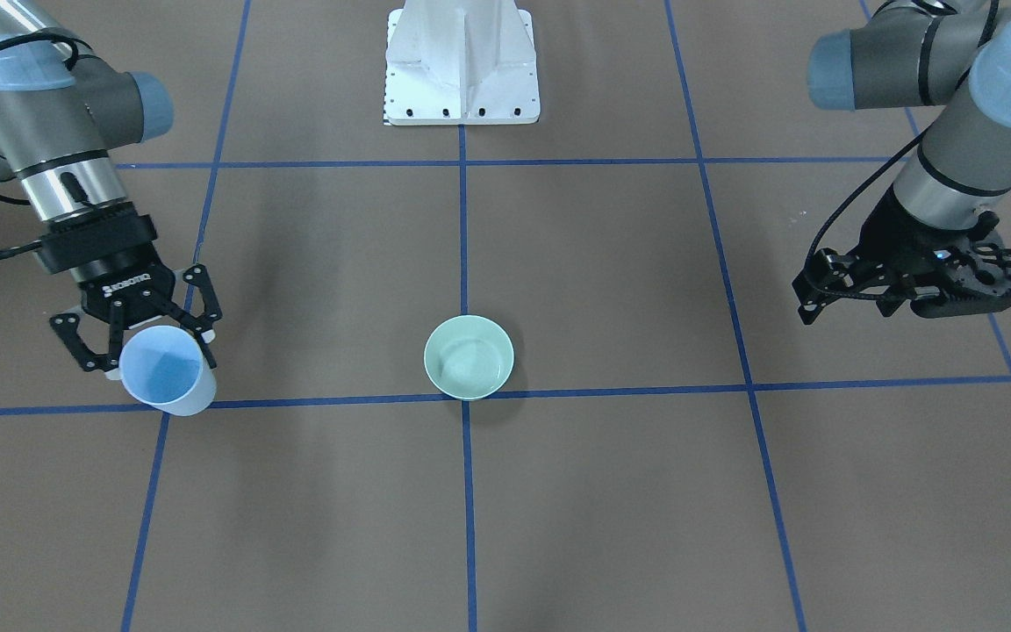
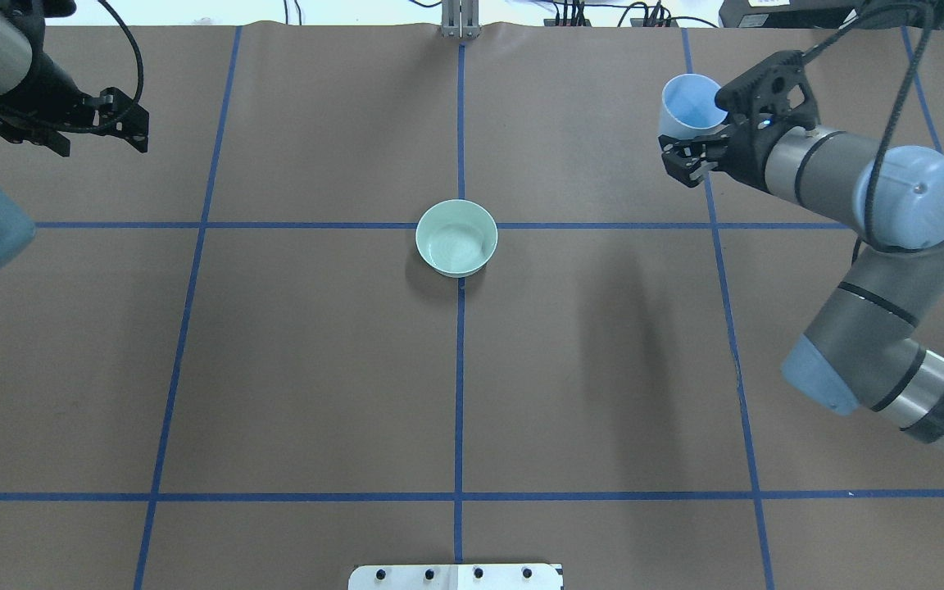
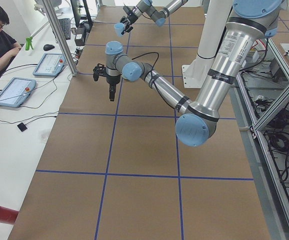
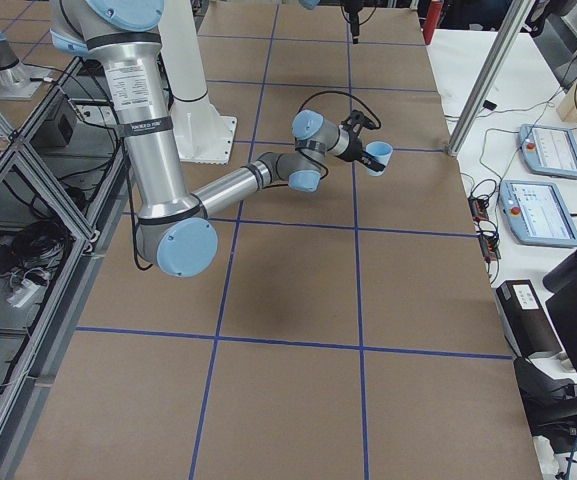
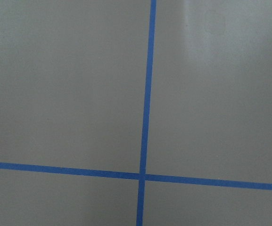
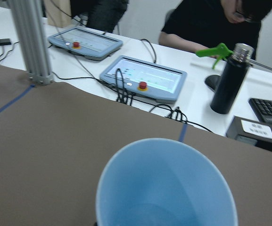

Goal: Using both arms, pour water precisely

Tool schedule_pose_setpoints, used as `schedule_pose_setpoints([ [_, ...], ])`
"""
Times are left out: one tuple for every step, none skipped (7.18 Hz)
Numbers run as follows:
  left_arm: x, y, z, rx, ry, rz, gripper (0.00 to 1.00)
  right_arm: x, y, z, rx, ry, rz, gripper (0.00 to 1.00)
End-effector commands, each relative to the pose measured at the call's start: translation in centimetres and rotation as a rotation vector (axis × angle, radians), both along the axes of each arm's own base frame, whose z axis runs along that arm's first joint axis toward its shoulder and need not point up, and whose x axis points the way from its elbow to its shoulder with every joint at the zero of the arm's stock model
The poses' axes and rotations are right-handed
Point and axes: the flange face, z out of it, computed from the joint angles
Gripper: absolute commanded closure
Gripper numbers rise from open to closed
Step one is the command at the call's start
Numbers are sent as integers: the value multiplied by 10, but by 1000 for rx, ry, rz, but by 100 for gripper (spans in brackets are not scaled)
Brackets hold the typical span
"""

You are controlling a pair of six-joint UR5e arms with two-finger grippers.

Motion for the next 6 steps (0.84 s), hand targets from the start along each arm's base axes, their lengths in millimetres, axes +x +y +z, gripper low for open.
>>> schedule_pose_setpoints([
  [-24,-5,15,8,-15,3,0,-55,25,-23,-6,22,-91,100],
  [-23,-6,17,4,-17,3,0,-79,40,-36,5,3,-142,100],
  [-23,-6,20,0,-19,3,0,-95,47,-59,18,-28,-164,100],
  [-24,-5,23,-4,-21,3,0,-97,47,-59,-23,22,-166,100],
  [-23,-6,27,-12,-25,3,0,-105,54,-78,-53,65,-183,100],
  [-23,-7,29,-16,-27,3,0,-116,54,-96,-95,122,-203,100],
])
